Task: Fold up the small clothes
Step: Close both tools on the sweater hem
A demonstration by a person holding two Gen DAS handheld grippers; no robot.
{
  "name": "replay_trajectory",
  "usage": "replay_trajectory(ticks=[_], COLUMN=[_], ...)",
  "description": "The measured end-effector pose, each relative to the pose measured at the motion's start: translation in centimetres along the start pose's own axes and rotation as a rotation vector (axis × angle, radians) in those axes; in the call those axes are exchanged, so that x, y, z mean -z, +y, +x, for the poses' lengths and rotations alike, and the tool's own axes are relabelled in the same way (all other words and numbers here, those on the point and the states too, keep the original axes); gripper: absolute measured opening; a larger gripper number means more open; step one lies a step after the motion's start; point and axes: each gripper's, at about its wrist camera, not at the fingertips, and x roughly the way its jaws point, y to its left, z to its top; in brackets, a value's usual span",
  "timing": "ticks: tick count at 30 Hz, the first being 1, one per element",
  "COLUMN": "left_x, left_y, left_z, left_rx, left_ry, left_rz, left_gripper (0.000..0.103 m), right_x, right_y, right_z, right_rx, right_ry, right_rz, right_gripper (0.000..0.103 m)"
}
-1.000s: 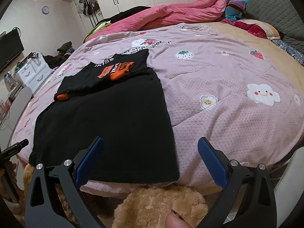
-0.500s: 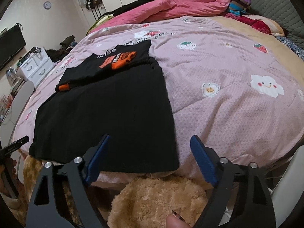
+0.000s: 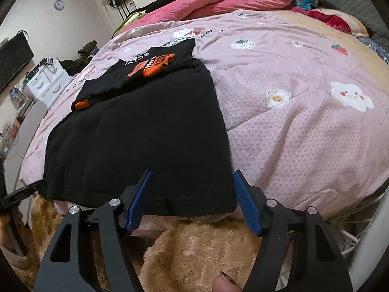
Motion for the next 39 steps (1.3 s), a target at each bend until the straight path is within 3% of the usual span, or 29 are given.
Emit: replay_trajectory(ticks=[8,13,15,18,23,26,29,39], left_x=[-0.1,0.0,0.0,0.0,0.1,0.1,0.1,-1.1], left_y=[-0.7,-0.3,-0.4,-0.5,-0.6,-0.8,-1.0,-1.0], left_z=[1.9,1.8,1.8,1.7,1.7,1.5,1.2,-4.7], left_rx=[-0.006,0.008,0.001,-0.005,-0.016,-0.013,0.011,0.090], left_ry=[0.025,0.020,0.019,0.021,0.019,0.019,0.011,-0.144], left_rz=[0.019,0.005,0.010,0.010,0.016,0.025,0.025,0.013], left_gripper=[0.051,0.052,0.052,0.052,0.048,0.036,0.006,0.003], right_x=[0.3,0.5,0.5,0.5,-0.3,-1.0,-1.4,-1.6], right_y=[-0.9,-1.0,-0.9,-0.6,0.3,0.7,0.9,0.3], right_z=[0.9,1.0,0.9,-0.1,-2.8,-4.2,-5.0,-6.5], right_rx=[0.022,0.014,0.026,0.017,-0.049,-0.069,-0.068,-0.059], right_ry=[0.031,0.024,0.023,-0.001,-0.094,-0.143,-0.171,-0.233], right_rz=[0.024,0.033,0.029,0.010,0.012,0.021,0.025,0.063], right_gripper=[0.044,0.042,0.030,0.014,0.010,0.010,0.009,0.008])
